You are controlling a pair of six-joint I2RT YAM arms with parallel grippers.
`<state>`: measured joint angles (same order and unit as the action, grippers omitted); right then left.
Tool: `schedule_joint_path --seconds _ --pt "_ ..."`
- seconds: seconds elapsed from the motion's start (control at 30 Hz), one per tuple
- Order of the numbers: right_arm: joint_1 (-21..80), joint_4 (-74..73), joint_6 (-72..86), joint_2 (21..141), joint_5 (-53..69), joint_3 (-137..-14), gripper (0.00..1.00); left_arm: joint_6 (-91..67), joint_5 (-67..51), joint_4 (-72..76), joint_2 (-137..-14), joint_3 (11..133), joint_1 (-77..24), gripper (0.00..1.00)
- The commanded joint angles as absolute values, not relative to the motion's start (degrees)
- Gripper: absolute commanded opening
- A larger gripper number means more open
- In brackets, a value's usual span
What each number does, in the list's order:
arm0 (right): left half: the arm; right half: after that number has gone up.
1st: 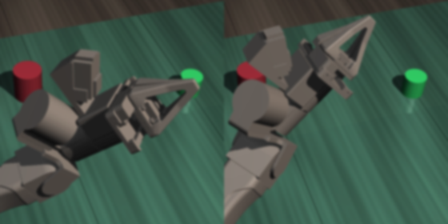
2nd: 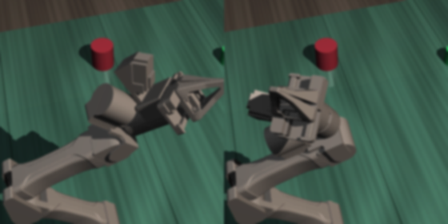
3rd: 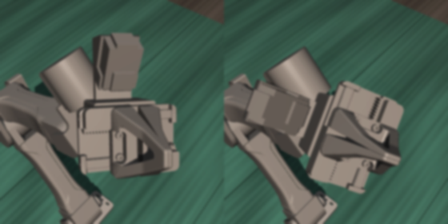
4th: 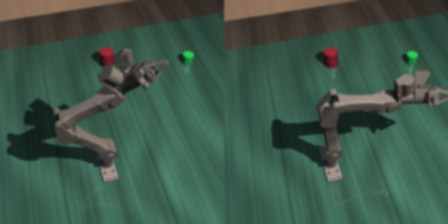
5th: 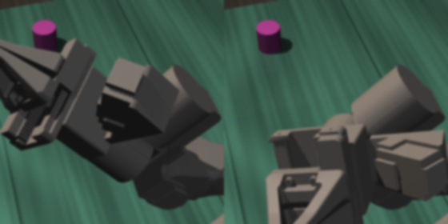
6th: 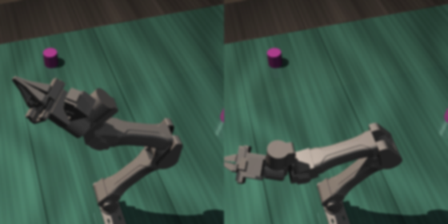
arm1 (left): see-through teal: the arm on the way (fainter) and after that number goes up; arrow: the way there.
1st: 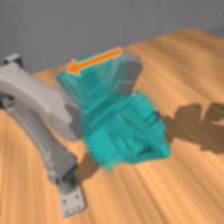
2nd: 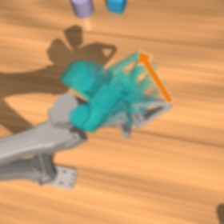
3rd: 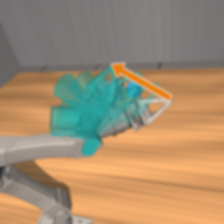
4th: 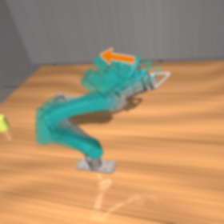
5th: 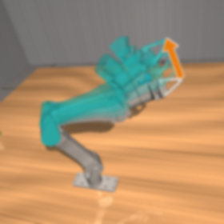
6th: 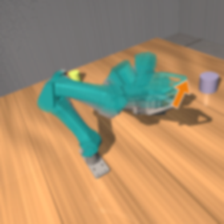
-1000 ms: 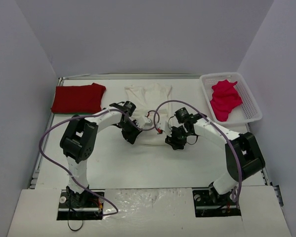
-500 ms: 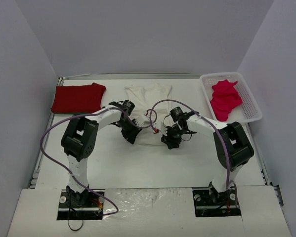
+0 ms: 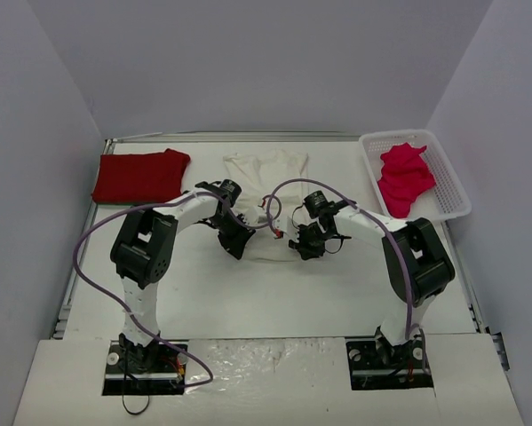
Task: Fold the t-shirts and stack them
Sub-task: Grab one side of the 2/3 rectangular tshirt with both arms
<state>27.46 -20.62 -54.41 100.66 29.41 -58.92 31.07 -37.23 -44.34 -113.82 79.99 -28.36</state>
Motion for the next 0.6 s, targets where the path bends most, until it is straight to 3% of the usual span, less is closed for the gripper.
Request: schedule_joint_path --seconds 0.0,0.23,0.57 --pt "27.6 -20.3 -50.5 103.3 22.9 -55.9 0.00 36.2 -40.6 -48.9 -114.1 80.3 -30.1 0.02" --pt "27.6 -23.6 -48.5 100.5 22.1 -56.3 0.00 37.4 -40.1 -51.0 -112.2 80.3 -29.8 0.02" --pt "27.6 -40.5 -47.9 82.3 24.5 -64.5 0.00 40.2 -39.1 -63.0 -102.1 85.8 -29.4 0.02"
